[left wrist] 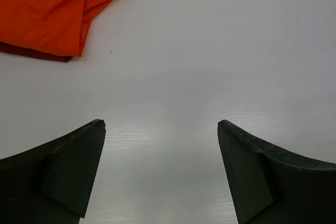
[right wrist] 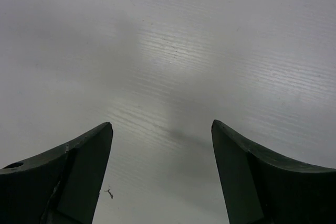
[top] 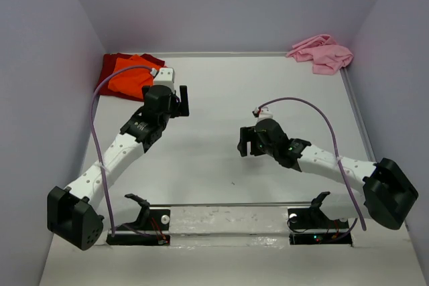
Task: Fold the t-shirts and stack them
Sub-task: Move the tshirt to the center of the board
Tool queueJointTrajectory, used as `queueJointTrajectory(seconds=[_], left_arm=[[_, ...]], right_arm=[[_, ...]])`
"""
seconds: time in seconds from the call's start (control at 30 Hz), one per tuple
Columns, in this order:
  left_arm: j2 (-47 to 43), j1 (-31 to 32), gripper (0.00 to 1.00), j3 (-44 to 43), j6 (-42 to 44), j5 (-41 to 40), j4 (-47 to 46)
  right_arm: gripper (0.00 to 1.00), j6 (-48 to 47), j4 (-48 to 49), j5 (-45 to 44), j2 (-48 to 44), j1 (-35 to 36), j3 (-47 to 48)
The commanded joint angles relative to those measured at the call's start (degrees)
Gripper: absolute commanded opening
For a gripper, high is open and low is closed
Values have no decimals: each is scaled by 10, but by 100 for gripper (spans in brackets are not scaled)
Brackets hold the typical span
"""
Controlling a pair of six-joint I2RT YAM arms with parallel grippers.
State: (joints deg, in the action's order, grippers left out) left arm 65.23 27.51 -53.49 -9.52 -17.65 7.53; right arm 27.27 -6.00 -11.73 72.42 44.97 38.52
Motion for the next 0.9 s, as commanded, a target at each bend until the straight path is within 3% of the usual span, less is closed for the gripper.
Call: queueJointTrajectory(seconds=[0.0, 0.1, 0.2, 0.3, 0.37, 0.47, 0.5, 0.67, 0.87], left_arm=[[-26, -3, 98, 0, -3, 2, -22], [-28, -2, 98, -1, -4, 4, -22], [-28, -3, 98, -3, -2, 7, -19], [-41, -3, 98, -3, -4, 11, -22], [-48, -3, 98, -1, -5, 10, -23], [-56, -3, 98, -1, -3, 5, -23], [-56, -3, 98, -2, -2, 6, -21], [-71, -3, 98, -1, -5, 6, -22], [-75, -5, 98, 1, -10, 26, -27]], right_arm=[[82, 2, 20, -1, -2, -3, 5], [82, -22, 31, 15, 8, -3, 31], [83, -53, 4, -44, 52, -21, 105], [83, -59, -59, -61, 125, -81, 226], [84, -57, -71, -10, 152, -124, 272], [83, -51, -94, -13, 228, -208, 370], [82, -50, -113, -22, 254, -238, 440], [81, -108, -173, -171, 443, -269, 613], [81, -121, -180, -251, 591, -333, 740]])
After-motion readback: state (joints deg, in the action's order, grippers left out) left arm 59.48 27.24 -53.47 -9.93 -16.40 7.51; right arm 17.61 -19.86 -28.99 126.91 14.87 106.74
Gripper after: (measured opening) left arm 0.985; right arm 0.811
